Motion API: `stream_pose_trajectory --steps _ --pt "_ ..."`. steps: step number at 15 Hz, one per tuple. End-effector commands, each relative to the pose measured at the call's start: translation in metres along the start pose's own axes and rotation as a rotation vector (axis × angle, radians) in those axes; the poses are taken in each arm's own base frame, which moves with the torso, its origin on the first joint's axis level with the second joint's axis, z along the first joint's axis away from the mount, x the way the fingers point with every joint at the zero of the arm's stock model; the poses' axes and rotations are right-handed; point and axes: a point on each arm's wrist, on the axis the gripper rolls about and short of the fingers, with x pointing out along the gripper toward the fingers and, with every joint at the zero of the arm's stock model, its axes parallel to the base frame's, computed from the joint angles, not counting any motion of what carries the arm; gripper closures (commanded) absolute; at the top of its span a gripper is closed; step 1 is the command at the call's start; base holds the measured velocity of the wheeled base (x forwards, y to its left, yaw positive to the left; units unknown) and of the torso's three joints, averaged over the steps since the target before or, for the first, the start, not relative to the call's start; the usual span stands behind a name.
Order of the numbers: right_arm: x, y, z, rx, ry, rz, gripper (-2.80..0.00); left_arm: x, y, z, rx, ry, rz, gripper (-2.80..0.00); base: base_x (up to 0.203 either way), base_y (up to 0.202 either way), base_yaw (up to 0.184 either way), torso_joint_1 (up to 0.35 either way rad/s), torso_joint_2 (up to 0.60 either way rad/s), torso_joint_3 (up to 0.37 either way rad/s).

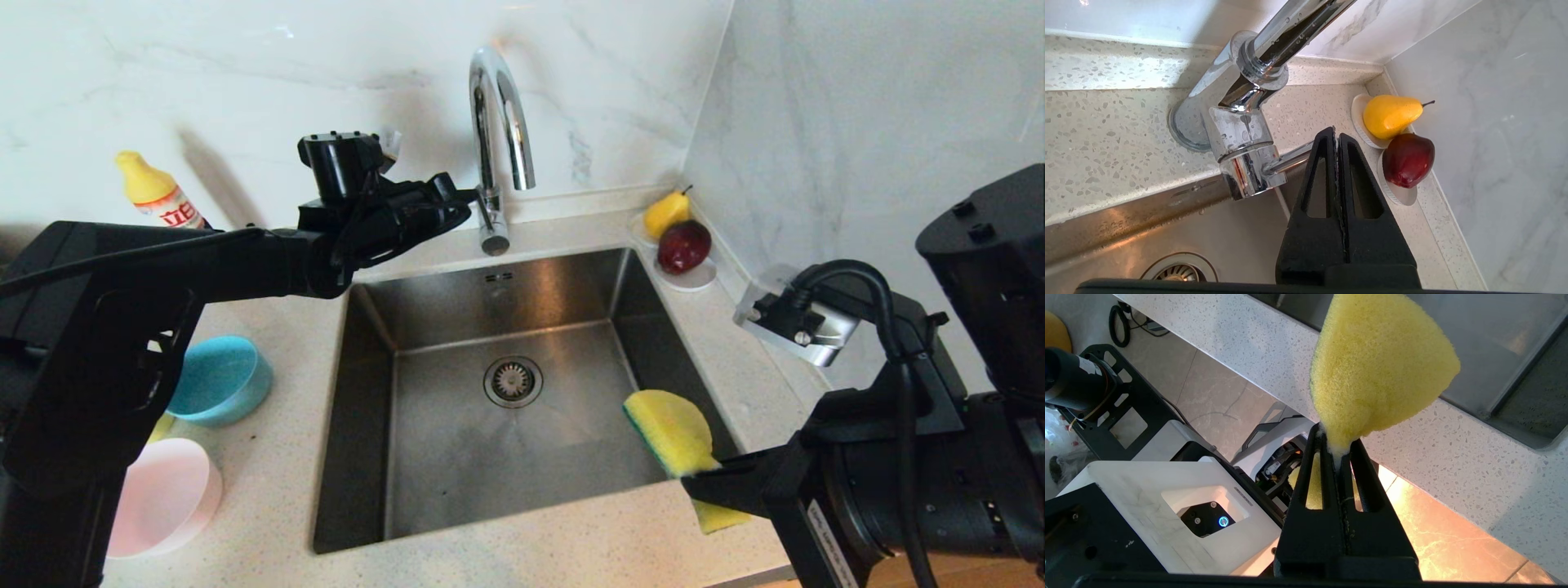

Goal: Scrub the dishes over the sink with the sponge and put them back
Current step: Turn on the faucet

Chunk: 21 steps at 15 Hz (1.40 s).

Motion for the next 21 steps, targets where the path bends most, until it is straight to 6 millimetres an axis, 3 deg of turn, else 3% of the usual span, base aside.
stream_pose_trajectory --steps 1,6,13,18,21 --pt "0.0 0.0 0.0 0.001 0.001 -0.001 0.0 -0.001 -0.001 0.001 -0.004 0.003 0.0 0.0 0.0 0.0 0.0 0.0 0.0 0.0" --pt "-0.004 0.0 0.002 0.004 -0.013 0.003 0.0 -0.009 -0.015 0.009 -0.009 0.019 -0.006 0.0 0.0 0.0 0.0 0.0 0.0 0.0" --pt "-0.006 -0.001 0.002 0.012 -0.016 0.001 0.0 -0.024 -0.014 -0.007 0.016 0.085 0.028 0.0 0.0 0.0 0.0 0.0 0.0 0.0" --pt "-0.006 0.0 0.002 0.01 -0.014 0.001 0.0 -0.024 -0.027 0.025 0.053 -0.03 -0.018 0.0 0.0 0.0 0.0 0.0 0.0 0.0" --pt "-0.005 0.0 0.002 0.009 -0.013 0.002 0.0 -0.016 -0.021 0.025 0.056 -0.038 -0.016 0.0 0.0 0.0 0.0 0.0 0.0 0.0"
